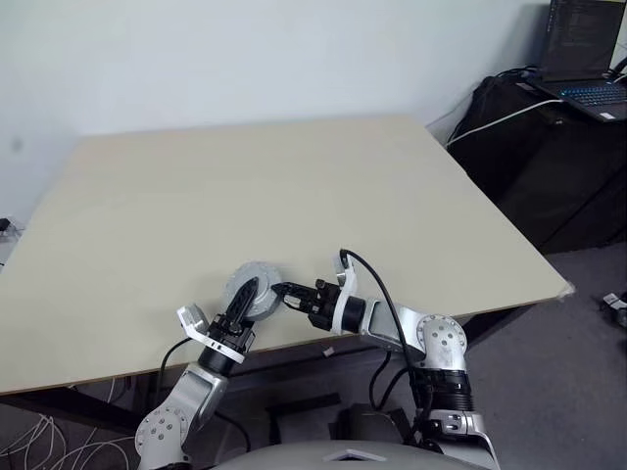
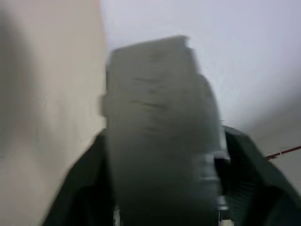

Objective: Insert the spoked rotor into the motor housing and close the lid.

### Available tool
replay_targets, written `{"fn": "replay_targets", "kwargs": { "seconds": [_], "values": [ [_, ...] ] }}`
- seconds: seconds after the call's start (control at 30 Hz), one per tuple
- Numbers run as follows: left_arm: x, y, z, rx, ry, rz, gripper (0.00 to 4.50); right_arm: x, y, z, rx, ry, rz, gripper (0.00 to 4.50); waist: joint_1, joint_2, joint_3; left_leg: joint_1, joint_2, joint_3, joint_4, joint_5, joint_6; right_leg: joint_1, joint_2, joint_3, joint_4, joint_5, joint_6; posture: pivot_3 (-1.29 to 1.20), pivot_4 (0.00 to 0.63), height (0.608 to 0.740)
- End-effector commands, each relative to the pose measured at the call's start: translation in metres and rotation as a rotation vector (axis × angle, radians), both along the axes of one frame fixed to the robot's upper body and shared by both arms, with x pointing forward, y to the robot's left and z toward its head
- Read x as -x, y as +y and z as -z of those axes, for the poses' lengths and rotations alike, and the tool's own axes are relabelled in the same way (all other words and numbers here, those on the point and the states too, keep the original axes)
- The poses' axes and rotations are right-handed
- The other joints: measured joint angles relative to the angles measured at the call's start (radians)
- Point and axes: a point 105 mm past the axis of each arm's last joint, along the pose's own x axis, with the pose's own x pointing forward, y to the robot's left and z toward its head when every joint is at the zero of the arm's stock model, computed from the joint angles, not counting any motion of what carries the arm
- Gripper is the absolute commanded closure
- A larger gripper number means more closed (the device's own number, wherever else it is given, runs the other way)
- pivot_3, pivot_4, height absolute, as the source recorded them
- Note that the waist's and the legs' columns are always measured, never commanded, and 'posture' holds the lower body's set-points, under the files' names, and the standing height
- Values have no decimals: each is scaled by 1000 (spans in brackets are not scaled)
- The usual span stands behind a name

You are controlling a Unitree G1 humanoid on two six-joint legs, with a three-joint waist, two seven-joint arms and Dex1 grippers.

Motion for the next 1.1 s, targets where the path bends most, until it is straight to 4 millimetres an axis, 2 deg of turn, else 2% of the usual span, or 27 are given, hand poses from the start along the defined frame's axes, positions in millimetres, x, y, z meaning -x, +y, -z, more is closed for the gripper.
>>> {"fn": "replay_targets", "kwargs": {
  "seconds": [0.03,0.4,0.73,1.0,1.1],
  "values": [
    [-6,-7,-13,59,-51,-21,2293,1,14,-21,-91,-46,-6,3267,0,0,0,0,0,0,0,0,0,0,0,0,0,0,0,0,0,740],
    [-7,-4,-11,68,-51,-34,2305,-14,3,-18,-2,-139,111,3267,0,0,0,0,0,0,0,0,0,0,0,0,0,0,0,0,0,740],
    [-8,-2,-9,54,-46,-48,2360,-17,-2,-13,4,-128,149,37,1,-1,0,0,0,0,1,0,0,0,0,0,0,0,0,0,0,740],
    [-21,18,-10,-14,-47,-194,2360,-21,-18,-6,58,-136,216,0,2,-1,0,0,0,0,1,0,0,0,0,0,0,0,0,0,0,740],
    [-32,30,-9,-76,-17,-279,2360,-26,-31,0,267,-294,260,0,7,-1,0,0,0,0,1,0,0,0,0,0,0,0,0,0,0,740]
  ]
}}
